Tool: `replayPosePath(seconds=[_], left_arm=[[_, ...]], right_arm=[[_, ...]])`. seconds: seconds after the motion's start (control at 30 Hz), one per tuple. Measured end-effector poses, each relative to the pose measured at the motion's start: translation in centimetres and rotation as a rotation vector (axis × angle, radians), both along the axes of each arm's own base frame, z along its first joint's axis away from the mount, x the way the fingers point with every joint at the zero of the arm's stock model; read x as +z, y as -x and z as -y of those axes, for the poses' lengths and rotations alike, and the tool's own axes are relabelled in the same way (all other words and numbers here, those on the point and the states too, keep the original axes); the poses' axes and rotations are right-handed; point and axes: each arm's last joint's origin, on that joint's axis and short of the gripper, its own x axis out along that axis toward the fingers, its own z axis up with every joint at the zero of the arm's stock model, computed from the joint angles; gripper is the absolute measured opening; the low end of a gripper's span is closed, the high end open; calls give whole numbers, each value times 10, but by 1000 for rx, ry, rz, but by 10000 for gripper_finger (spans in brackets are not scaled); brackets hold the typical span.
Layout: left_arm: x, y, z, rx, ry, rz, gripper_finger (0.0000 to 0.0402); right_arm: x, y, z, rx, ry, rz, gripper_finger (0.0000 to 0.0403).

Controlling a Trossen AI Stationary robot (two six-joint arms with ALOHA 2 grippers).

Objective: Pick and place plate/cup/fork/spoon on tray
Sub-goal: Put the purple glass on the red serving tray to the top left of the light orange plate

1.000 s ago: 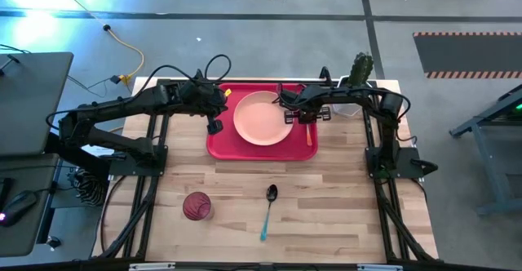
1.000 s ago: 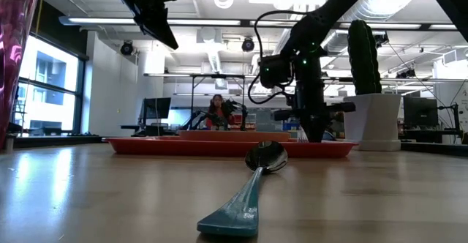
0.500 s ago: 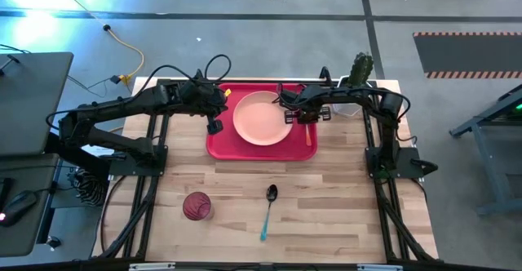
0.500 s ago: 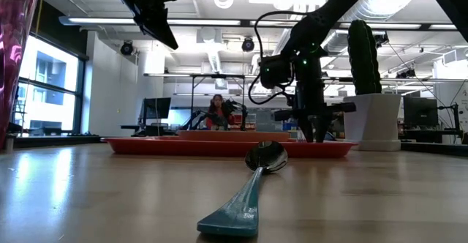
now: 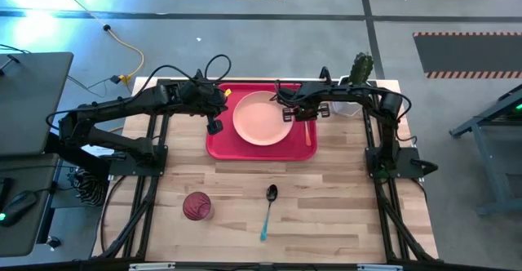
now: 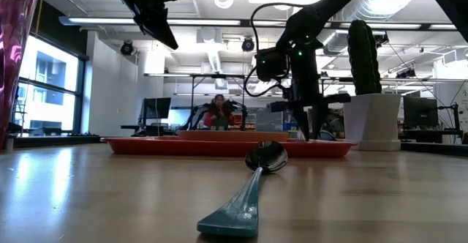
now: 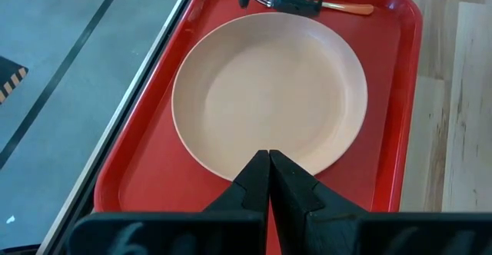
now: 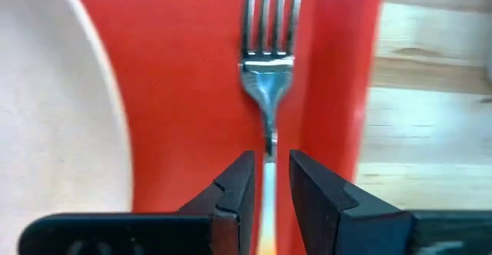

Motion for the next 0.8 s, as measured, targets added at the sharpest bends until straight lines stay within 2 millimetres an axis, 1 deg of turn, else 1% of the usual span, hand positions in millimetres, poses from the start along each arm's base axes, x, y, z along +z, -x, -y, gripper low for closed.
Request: replayPosePath(seconds=[0.17,0.4,0.5,0.63,0.8], left_arm=[[0,0,0,0,0,-1,0],[0,0,0,0,2,-6,0],[-1,1,1,0,7,-20,0],[1,7,3,0,23,-63,0],[19,15,5,38,72,-99,0]], right_arm=[[9,1,0,4,15,-56,74],[18,-6,1,37,33,-27,74],[28,-9,2,70,26,-24,74],[49,-12,2,82,32,-44,74],[85,-21,-2,145,94,-41,74]])
